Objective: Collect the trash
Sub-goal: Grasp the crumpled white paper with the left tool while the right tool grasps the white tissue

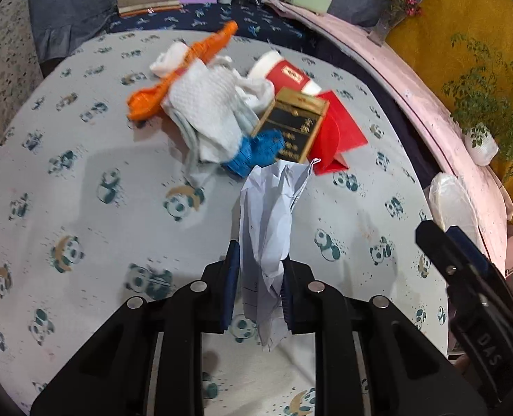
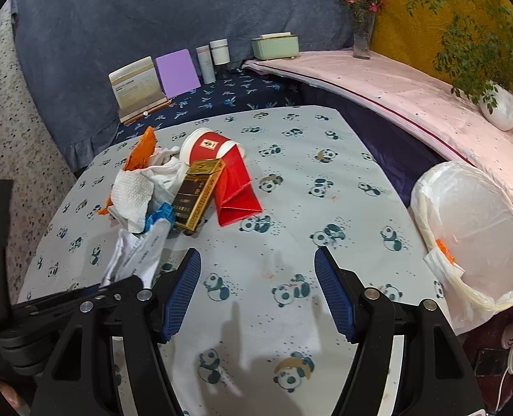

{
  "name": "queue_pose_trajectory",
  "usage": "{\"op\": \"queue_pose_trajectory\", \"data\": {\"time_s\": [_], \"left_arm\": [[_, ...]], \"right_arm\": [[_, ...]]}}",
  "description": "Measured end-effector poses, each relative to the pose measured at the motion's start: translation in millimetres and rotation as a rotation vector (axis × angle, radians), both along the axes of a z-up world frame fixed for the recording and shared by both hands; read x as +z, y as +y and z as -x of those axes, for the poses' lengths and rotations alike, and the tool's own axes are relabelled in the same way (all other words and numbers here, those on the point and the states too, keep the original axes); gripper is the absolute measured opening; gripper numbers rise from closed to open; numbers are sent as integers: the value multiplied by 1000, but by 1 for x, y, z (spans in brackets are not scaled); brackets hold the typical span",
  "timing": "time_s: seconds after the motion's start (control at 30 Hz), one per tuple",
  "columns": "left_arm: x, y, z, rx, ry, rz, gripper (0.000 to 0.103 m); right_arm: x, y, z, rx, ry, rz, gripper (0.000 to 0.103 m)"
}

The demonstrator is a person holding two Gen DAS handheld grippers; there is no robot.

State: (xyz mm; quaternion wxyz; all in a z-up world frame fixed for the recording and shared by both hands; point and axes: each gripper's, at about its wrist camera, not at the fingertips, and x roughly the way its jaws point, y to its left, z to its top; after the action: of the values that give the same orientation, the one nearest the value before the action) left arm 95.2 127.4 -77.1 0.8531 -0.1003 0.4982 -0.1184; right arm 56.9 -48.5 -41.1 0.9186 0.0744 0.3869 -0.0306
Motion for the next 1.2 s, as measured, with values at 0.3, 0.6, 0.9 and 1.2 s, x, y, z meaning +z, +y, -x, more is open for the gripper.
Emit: {"op": "queue_pose_trajectory", "data": {"time_s": [0.3, 0.6, 0.9, 1.2], "left_arm": [[22, 49, -9, 93, -52, -16, 21], [23, 90, -29, 174, -74, -60, 21], [17, 111, -49, 202, -71, -55, 21], [17, 106, -56, 184, -72, -54, 21]], "right_arm": [[2, 43, -33, 93, -11, -14, 63], [-8, 95, -77, 197, 15, -37, 49], [-24, 130, -116, 255, 50, -43, 37], [-36, 133, -130, 270, 72, -66, 6]]}}
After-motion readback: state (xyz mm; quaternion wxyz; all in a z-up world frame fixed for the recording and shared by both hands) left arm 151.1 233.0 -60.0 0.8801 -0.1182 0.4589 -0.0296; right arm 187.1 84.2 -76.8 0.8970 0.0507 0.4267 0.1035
